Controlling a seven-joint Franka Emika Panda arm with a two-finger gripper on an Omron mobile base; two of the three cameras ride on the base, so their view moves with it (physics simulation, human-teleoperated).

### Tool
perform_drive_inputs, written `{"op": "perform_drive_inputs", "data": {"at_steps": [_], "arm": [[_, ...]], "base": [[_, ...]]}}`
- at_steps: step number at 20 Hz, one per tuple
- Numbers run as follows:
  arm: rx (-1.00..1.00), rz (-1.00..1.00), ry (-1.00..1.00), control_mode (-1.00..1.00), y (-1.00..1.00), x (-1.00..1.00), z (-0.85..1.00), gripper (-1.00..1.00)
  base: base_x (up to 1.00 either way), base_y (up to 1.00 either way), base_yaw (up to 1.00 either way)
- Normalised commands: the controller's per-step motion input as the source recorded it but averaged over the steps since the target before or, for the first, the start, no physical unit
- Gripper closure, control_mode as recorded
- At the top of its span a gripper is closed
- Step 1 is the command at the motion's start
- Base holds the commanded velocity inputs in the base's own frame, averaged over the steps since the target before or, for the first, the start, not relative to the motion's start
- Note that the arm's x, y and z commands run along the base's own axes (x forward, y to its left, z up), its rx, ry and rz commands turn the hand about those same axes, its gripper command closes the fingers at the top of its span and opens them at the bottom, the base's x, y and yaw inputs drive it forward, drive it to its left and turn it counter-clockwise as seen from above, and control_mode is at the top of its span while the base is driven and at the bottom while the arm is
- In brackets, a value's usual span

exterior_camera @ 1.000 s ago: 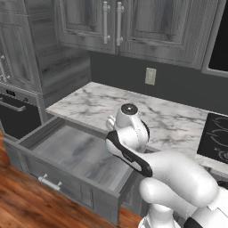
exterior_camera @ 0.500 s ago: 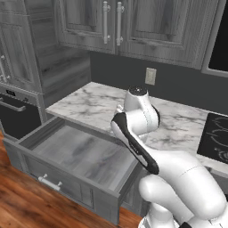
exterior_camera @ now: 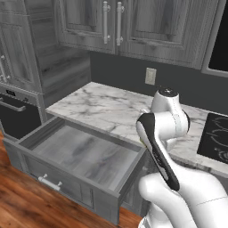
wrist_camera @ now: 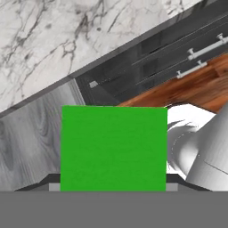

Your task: Restock the sink supplies by placing the sponge and soap dispenser on the counter and next to the sink. Make sure the soap dispenser is upright.

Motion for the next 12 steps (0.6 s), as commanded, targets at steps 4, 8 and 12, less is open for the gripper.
{"op": "perform_drive_inputs", "data": {"at_steps": [4, 8, 12], "arm": [[0.00, 0.00, 0.04, -1.00, -0.10, -0.08, -0.04, 1.00], [0.00, 0.00, 0.00, -1.00, 0.01, 0.03, 0.00, 1.00], [0.00, 0.00, 0.02, -1.00, 0.00, 0.01, 0.00, 1.00]], "base": [[0.00, 0.00, 0.00], [0.00, 0.00, 0.00], [0.00, 0.00, 0.00]]}}
